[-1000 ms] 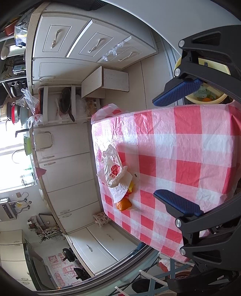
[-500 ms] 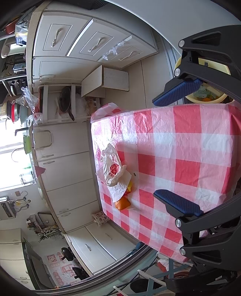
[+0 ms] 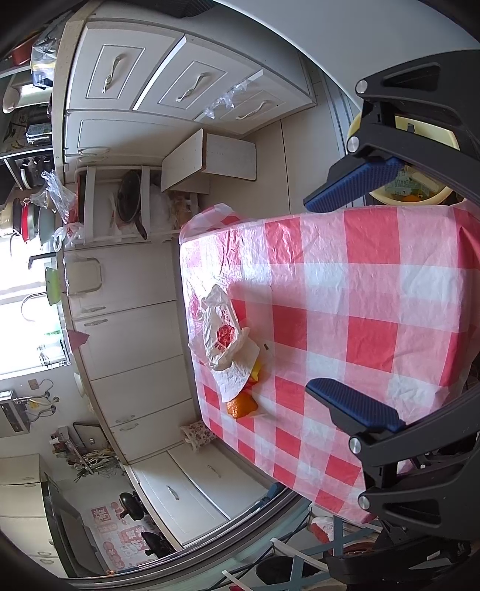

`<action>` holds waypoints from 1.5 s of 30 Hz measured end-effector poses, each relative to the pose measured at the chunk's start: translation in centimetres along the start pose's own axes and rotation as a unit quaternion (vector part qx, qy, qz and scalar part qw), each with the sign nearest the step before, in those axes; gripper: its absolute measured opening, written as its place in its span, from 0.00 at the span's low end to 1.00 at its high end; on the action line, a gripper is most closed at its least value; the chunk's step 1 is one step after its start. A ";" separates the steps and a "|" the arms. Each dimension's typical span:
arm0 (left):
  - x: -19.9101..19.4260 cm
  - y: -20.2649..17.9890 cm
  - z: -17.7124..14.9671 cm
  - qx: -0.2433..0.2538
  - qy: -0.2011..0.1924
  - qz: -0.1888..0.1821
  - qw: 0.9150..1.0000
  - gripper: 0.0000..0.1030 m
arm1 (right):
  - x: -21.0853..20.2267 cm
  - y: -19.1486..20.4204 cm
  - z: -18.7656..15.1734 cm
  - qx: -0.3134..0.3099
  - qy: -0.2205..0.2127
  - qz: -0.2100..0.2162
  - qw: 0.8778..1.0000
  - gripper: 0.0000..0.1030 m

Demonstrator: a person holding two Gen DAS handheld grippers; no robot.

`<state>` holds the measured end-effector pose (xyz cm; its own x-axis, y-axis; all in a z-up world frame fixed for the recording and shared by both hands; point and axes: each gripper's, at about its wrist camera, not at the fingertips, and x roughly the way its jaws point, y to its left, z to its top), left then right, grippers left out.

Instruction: Collect trash

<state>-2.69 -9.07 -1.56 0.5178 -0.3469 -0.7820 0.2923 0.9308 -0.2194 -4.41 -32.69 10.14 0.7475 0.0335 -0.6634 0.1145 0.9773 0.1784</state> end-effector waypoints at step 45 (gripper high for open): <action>1.8 7.8 9.4 -0.144 -0.045 0.007 0.989 0.89 | 10.7 -1.9 3.1 0.129 0.063 0.108 0.984 0.85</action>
<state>8.07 -3.49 0.80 0.5939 -0.3300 -0.7337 0.0504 0.9255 -0.3754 5.42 -34.85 5.01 0.6874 0.2755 -0.6720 0.1369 0.8595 0.4924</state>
